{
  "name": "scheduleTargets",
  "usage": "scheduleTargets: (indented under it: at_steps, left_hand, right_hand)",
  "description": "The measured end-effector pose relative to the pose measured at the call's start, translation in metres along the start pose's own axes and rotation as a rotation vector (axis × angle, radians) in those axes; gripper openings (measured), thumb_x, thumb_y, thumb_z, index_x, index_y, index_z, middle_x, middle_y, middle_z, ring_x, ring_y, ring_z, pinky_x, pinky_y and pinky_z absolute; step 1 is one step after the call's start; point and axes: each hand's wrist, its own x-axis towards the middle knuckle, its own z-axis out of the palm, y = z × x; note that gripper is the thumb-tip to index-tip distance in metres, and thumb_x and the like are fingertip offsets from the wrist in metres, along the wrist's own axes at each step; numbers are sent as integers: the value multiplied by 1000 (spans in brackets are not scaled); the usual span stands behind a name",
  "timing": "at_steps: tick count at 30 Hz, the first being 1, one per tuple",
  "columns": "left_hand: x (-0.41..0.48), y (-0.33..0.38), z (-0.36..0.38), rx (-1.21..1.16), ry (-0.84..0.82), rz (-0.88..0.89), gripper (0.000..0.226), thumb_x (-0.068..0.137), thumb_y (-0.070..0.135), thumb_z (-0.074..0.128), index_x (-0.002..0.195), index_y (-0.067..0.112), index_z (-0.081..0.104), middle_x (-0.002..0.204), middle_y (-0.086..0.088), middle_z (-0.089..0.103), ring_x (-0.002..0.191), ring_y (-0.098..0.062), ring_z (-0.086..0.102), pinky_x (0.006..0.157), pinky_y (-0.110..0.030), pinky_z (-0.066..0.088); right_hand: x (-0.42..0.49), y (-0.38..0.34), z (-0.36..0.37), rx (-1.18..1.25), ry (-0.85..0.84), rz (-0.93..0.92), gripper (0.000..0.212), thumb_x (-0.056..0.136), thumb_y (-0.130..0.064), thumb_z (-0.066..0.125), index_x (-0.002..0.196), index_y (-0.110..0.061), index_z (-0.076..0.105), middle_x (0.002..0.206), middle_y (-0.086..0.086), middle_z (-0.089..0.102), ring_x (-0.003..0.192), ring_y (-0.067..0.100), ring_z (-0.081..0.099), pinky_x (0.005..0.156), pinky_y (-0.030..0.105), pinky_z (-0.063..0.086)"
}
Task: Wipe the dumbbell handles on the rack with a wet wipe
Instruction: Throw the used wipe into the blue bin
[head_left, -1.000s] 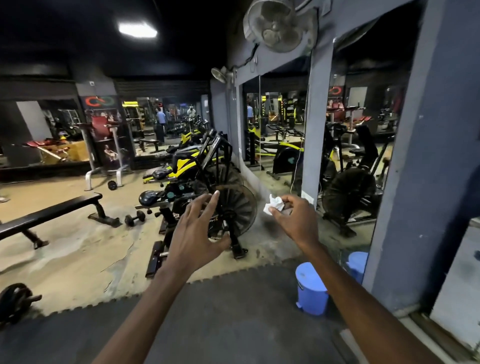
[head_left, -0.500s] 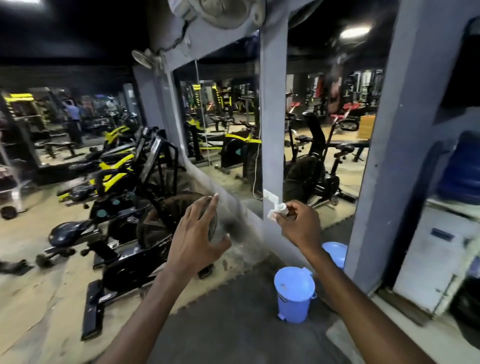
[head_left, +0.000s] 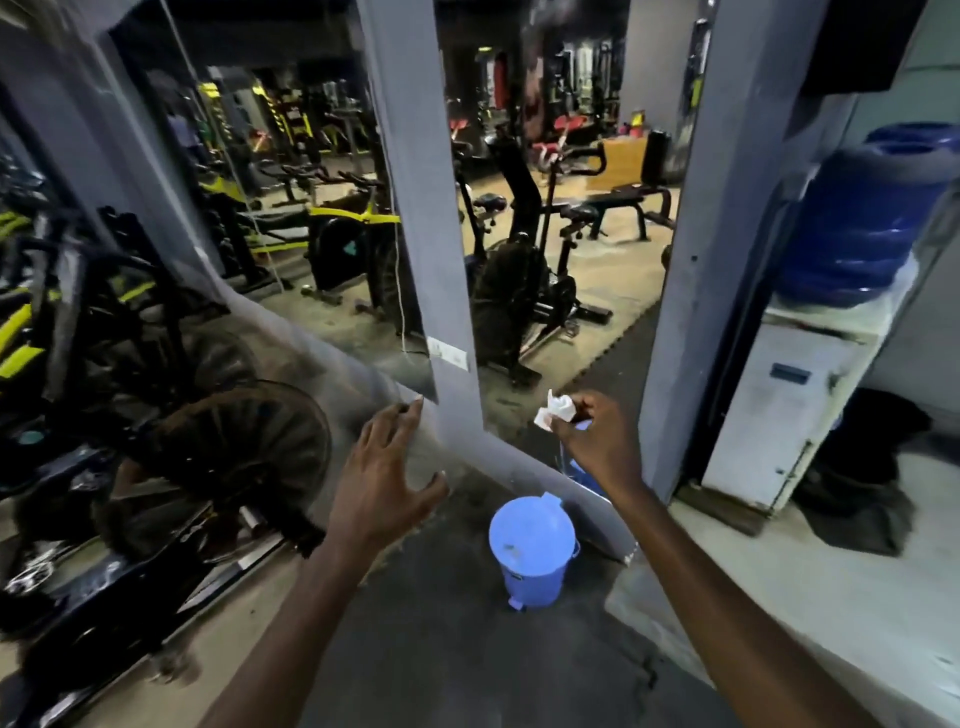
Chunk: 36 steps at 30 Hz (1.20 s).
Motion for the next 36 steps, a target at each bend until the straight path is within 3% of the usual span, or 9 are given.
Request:
scheduleTargets:
  at_steps: [9,16,23,28,36]
  left_hand:
    - [84,-56,119,-64,-208,36,97,80,43,81,160,26,30,157,-3,36,142,-24,34,104,-49,48]
    - [154,-105,204,-135,-425,117,97,74,64,49,159,19,35,156,-11,42,142,-30,40,111,-46,43]
    - [220,-155,258,-160,-599,218,100,72,67,45,159,19,34,158,-15,39,145,-34,37,114,-56,38]
    - [251,-178,283,-197,-695,269,101,72,66,46,159,18,34,158,-16,39,146,-34,35,113,-49,39]
    - [289,-198,324,-198,-772,334,103,70,68,45,159,18,35,155,-15,41,142,-35,39,109,-49,42]
  right_hand:
    - [42,71,44,-138,100,207,21,76,-32,82,88,-18,72,84,-2,74,80,16,69,72,37,54]
    - [62,122,107,-232,185,430,20,73,-31,81,87,-19,73,83,-1,74,80,20,70,71,38,56]
    - [84,139,165,-226,284,589,13,75,-27,80,86,-22,75,83,-1,75,78,17,70,71,33,56]
    - [91,148,197,-213,300,677,15,73,-26,80,85,-20,74,85,1,76,79,18,71,72,39,57]
    - [124,170,228,-202,332,776,24,71,-33,80,90,-19,74,86,1,75,81,19,71,73,36,57]
